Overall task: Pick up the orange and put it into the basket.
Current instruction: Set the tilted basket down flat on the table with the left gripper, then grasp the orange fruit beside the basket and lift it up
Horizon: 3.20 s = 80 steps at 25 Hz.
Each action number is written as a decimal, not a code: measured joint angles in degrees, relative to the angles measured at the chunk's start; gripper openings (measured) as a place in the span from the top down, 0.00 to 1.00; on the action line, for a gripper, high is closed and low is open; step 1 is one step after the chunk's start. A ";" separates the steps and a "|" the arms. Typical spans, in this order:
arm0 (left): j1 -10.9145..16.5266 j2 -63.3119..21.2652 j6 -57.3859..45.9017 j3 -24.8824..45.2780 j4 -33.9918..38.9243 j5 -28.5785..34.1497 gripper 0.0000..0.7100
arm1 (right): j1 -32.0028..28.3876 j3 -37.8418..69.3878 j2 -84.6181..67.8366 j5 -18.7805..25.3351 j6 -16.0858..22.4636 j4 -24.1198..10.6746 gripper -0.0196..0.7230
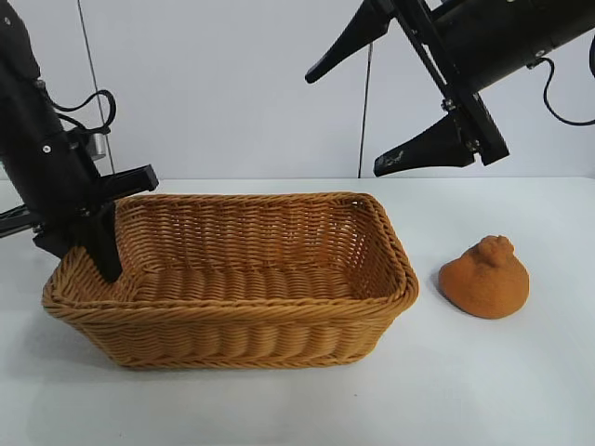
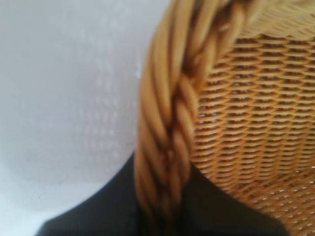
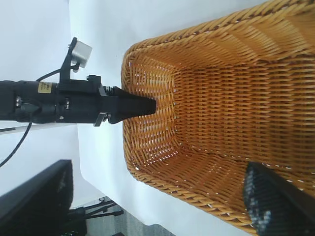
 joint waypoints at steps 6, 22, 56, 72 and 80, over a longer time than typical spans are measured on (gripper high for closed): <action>0.00 0.00 0.76 0.00 -0.28 0.10 0.62 | 0.00 0.00 0.00 0.00 0.00 0.00 0.11; 0.00 -10.13 4.37 -3.07 5.61 6.11 0.23 | 0.00 0.00 0.00 0.00 0.00 0.00 0.11; 10.93 -24.02 0.00 -0.52 16.86 14.71 0.23 | 0.00 0.00 0.00 -1.12 0.00 -0.46 0.11; 10.93 -66.20 0.00 33.17 18.93 14.86 0.23 | 0.00 0.00 0.00 -1.12 0.00 -0.46 0.11; 10.93 -87.83 0.00 46.39 19.38 11.75 0.23 | 0.00 0.00 0.00 -0.76 0.00 -0.50 0.11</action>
